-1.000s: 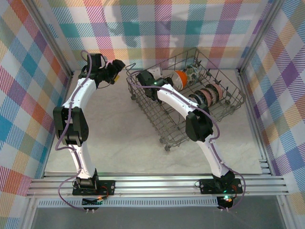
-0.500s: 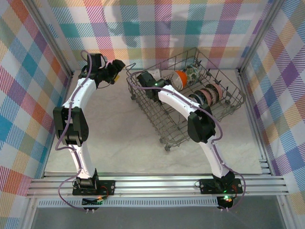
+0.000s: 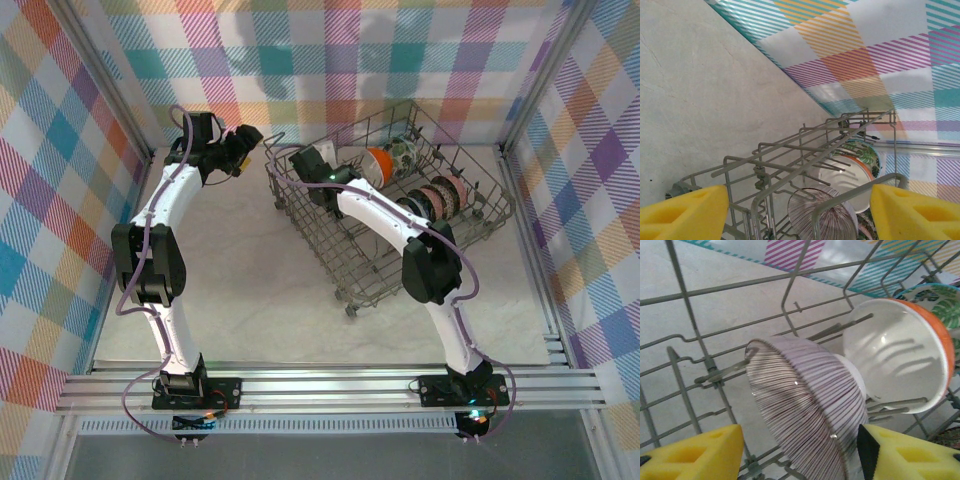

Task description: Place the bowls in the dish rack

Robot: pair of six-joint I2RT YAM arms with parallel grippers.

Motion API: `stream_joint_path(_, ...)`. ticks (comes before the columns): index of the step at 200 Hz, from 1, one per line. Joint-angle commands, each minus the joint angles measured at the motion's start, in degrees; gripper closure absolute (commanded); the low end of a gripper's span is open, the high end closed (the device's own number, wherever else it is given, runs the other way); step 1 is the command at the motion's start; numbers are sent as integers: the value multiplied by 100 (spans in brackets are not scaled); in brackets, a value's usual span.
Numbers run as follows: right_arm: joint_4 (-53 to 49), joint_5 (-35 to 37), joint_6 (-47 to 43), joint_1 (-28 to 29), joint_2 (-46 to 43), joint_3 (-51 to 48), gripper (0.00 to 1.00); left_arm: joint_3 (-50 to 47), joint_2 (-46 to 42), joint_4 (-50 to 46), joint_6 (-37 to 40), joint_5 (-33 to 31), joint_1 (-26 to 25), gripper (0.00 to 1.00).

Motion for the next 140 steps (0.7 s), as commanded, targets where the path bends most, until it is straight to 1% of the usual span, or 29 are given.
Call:
stream_joint_path(1,57,-346,98,16,-162,-6,38,-33,-42,-22,54,117,-46,26)
stream_joint_path(11,52,-340,95,15,-156,-8,38,-32,-41,-29,52,125,-44,26)
stream_joint_path(16,57,-533,98,15,-164,-6,38,-32,-37,-27,50,122,-45,25)
stream_joint_path(34,55,-591,80,-1,-178,2,38,-36,-61,-39,59,121,-54,26)
stream_joint_path(87,71,-476,-16,-77,-312,0,36,10,-143,-180,168,50,-61,25)
stream_joint_path(115,93,-417,-257,-130,-420,130,31,69,-296,-431,363,-153,-90,25)
stream_joint_path(119,56,-269,-266,-139,-419,172,30,73,-322,-468,395,-185,-95,25)
stream_joint_path(140,-140,-116,-330,-217,-425,398,27,109,-482,-701,579,-388,-137,23)
